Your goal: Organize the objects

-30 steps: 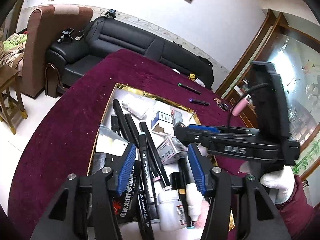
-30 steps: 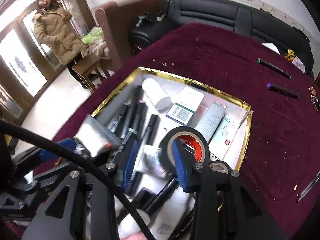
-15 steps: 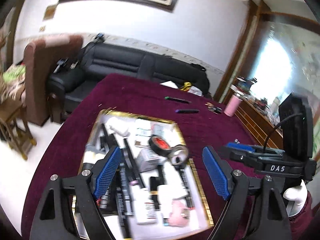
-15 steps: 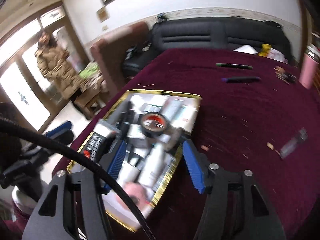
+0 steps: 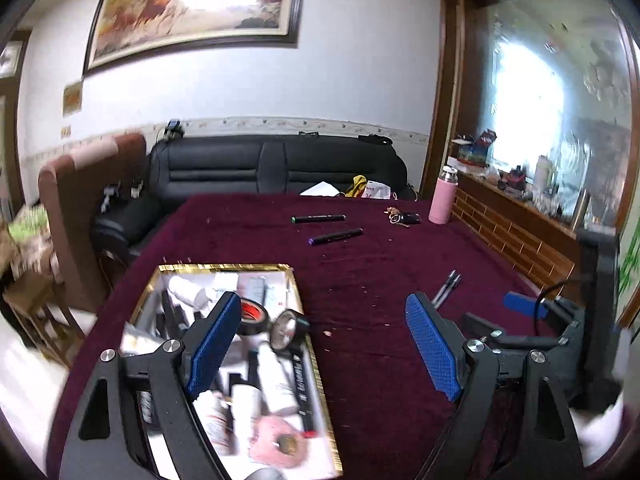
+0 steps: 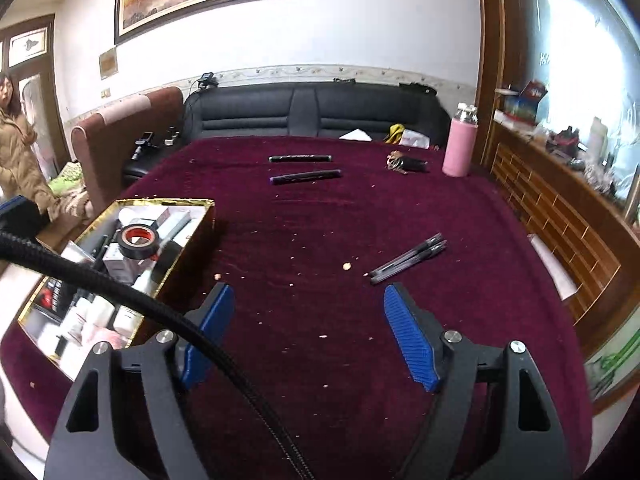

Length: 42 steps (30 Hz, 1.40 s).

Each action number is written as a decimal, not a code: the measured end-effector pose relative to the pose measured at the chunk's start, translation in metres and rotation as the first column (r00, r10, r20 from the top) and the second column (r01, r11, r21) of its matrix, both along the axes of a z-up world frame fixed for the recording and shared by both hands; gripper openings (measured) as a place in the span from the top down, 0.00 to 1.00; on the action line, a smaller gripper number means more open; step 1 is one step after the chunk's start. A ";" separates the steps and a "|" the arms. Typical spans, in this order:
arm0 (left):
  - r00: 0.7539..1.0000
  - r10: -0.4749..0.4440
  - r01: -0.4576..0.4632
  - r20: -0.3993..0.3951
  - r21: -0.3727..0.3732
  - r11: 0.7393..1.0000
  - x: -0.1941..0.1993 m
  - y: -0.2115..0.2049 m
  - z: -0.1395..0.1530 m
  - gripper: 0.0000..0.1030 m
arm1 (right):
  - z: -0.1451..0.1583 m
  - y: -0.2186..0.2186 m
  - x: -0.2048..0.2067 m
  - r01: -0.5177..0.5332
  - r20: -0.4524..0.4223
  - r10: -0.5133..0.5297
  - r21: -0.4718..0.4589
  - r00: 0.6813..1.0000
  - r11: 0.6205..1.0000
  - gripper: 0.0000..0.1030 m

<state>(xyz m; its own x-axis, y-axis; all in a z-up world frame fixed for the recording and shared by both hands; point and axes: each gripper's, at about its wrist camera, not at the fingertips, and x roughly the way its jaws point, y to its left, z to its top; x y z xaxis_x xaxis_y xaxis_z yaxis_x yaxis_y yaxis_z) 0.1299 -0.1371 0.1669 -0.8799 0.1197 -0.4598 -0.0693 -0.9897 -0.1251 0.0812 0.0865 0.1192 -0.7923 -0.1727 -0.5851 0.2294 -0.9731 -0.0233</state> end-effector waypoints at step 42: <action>0.910 0.322 -0.303 0.260 -0.112 0.946 -0.009 -0.026 -0.068 0.01 | -0.030 -0.046 0.026 -0.128 0.021 0.126 0.115 0.992 0.985 0.24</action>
<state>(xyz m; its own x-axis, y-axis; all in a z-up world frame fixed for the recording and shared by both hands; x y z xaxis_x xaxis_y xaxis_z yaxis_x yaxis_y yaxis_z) 0.1213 -0.1635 0.0992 -0.7079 -0.1807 -0.6829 0.2721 -0.9619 -0.0276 0.1068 0.0407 0.0895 -0.7601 -0.2017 -0.6177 0.3520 -0.9269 -0.1305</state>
